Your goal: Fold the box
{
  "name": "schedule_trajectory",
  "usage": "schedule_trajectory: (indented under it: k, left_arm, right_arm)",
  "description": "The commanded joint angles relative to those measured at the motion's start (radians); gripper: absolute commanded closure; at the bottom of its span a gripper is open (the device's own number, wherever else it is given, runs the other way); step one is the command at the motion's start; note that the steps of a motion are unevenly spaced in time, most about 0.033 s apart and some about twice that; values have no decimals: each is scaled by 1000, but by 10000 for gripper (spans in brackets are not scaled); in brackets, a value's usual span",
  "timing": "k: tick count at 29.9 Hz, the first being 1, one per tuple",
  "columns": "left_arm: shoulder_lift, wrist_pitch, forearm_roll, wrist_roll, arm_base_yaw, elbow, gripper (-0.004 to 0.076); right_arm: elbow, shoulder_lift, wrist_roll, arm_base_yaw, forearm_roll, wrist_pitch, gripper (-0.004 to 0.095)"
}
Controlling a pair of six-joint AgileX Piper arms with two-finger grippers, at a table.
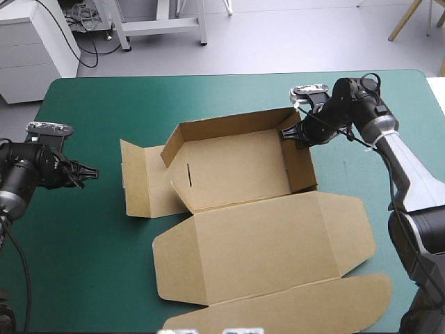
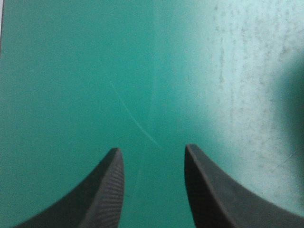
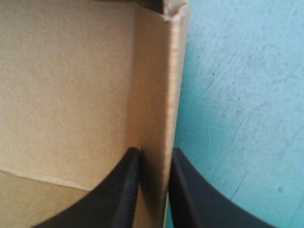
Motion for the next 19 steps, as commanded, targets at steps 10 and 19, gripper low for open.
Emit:
schedule_trajectory:
  k: [10, 19]
  left_arm:
    - [-33, -27, -3, 0, 1, -25, 430]
    - [-33, -21, -3, 8, 1, -25, 430]
  right_arm:
    - [-219, -40, 6, -6, -19, 11, 233]
    - [-274, -131, 49, 2, -100, 75, 236]
